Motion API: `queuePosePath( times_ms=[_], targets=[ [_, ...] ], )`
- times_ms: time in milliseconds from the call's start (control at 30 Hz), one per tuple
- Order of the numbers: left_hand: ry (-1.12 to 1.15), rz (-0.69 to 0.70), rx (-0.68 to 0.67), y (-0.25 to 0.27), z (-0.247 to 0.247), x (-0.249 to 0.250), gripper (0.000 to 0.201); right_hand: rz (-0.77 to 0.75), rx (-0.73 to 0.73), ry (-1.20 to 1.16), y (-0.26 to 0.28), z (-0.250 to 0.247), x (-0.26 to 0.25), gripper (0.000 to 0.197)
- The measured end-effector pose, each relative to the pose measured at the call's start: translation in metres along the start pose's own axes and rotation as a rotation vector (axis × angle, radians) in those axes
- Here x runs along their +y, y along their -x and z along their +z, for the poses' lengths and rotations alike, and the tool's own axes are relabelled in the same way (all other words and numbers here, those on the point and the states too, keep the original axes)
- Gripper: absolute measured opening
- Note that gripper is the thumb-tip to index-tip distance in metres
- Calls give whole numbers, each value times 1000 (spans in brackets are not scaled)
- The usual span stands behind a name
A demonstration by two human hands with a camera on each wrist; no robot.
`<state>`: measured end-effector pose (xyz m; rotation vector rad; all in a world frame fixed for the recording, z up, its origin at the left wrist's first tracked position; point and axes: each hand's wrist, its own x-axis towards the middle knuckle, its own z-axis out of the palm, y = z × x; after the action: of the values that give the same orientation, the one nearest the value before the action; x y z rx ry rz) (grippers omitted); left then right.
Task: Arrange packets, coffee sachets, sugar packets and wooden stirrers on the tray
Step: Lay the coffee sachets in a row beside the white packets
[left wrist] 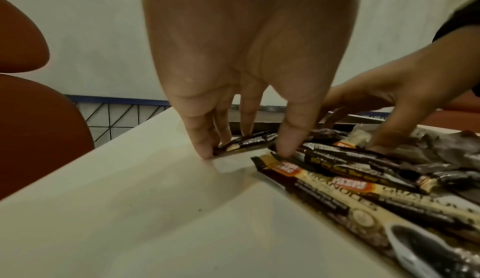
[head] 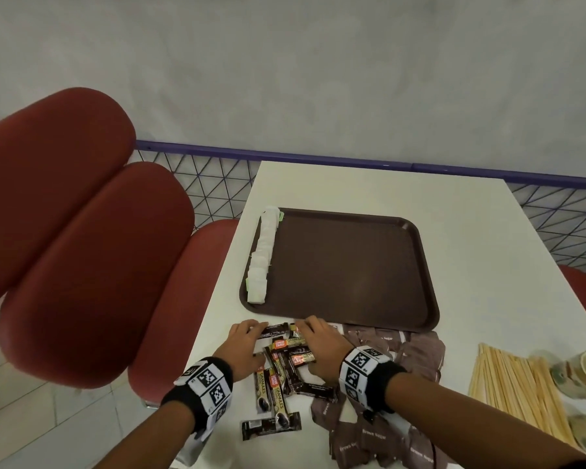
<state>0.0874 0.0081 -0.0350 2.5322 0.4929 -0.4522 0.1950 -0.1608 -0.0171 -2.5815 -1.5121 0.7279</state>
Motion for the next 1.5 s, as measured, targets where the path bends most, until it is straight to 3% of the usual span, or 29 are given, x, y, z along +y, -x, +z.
queuePosePath(
  times_ms=[367,500,667,800,1067,1267,1433,1500],
  targets=[
    [-63,-106,165,-11,1,10,30,-39,-16,252,-12,-3,-11,48],
    [40,-175,168,-14,-5,11,18,-50,-36,280,-17,-5,-15,44],
    [239,-263,197,-13,-9,9,18,-87,-78,284,-21,-16,-11,53],
    [387,-273,255,-10,-8,15,17,-97,-42,218,-22,-16,-8,46],
    [621,-223,451,-8,-18,34,21,-30,105,-197,-28,-24,11,41],
    [720,-251,409,-16,-31,46,26,131,224,-710,-31,-35,12,20],
    [1071,-260,294,-24,-46,59,26,274,270,-1168,-48,-50,-6,22],
    [1230,-283,208,-29,-49,57,36,306,296,-1344,-55,-53,-17,23]
  ],
)
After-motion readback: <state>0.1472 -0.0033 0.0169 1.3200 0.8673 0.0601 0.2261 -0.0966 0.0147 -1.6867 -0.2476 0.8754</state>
